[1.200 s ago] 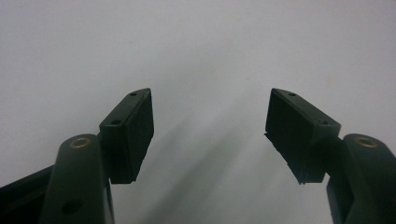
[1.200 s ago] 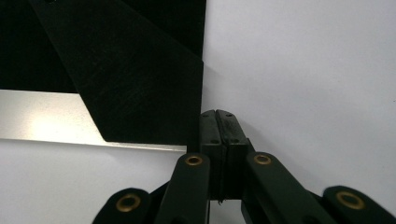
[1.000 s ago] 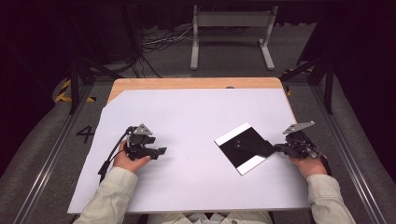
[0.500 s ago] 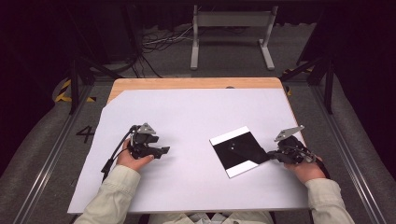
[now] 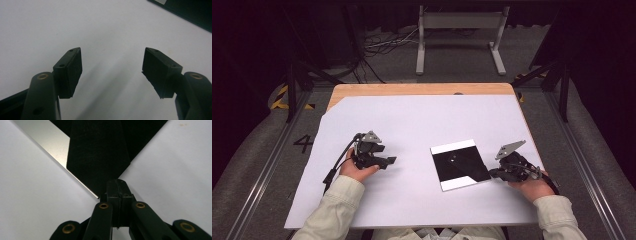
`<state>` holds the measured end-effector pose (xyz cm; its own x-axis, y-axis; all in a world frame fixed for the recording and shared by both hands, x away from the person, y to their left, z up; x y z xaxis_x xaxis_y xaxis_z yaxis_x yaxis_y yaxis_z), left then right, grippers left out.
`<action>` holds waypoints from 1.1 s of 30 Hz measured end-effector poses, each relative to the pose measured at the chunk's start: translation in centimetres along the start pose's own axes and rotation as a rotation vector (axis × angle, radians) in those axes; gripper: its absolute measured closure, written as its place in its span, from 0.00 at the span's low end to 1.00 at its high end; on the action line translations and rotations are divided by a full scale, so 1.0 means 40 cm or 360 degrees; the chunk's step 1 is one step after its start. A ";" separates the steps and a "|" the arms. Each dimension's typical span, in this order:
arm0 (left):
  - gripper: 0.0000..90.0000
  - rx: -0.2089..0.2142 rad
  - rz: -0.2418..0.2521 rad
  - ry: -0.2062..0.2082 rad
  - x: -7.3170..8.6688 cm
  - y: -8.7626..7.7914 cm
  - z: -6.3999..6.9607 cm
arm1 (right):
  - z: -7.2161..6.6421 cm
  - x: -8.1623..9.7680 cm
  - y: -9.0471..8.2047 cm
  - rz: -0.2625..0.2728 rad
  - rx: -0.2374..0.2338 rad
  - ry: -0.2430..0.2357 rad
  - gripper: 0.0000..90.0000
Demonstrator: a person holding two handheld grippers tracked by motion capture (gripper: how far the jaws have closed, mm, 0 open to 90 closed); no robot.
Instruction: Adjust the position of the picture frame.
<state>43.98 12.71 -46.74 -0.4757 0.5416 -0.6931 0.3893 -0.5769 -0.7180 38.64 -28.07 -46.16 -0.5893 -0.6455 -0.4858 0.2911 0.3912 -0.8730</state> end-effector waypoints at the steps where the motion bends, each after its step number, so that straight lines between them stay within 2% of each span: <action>1: 0.37 -0.0001 -0.0001 0.0004 0.000 0.000 0.000 | -0.005 -0.002 0.001 -0.0004 -0.0008 -0.0005 1.00; 8: 0.36 0.0001 -0.0001 0.0003 0.000 0.001 0.002 | -0.042 -0.017 0.012 -0.0021 -0.0077 -0.0070 1.00; 18: 0.36 0.0003 -0.0007 0.0012 0.001 0.005 0.002 | -0.074 -0.031 0.018 -0.0015 -0.0126 -0.0140 1.00; 21: 0.36 0.0003 -0.0013 0.0010 0.001 0.007 0.004 | -0.079 -0.033 0.019 -0.0018 -0.0120 -0.0152 1.00; 23: 0.36 0.0007 -0.0016 0.0005 0.001 0.007 0.005 | -0.086 -0.036 0.024 0.0004 -0.0159 -0.0154 1.00; 26: 0.36 0.0004 -0.0015 0.0005 0.001 0.007 0.005 | -0.098 -0.042 0.029 0.0002 -0.0166 -0.0184 1.00; 33: 0.36 0.0004 -0.0019 0.0018 0.001 0.005 0.003 | -0.097 -0.043 0.028 -0.0001 -0.0168 -0.0183 1.00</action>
<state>43.92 12.53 -46.92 -0.4715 0.5551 -0.6852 0.3817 -0.5720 -0.7261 37.05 -23.97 -46.12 -0.4976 -0.7143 -0.4921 0.2065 0.4535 -0.8670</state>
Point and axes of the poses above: each handheld gripper's, and its own axes: y roughly forward along the jaws, x roughly out of its underside, z roughly to its right, the point moved 5 cm from there along y, roughly forward along the jaws, and after that the axes turned 5 degrees about y, right-handed, at the moved point
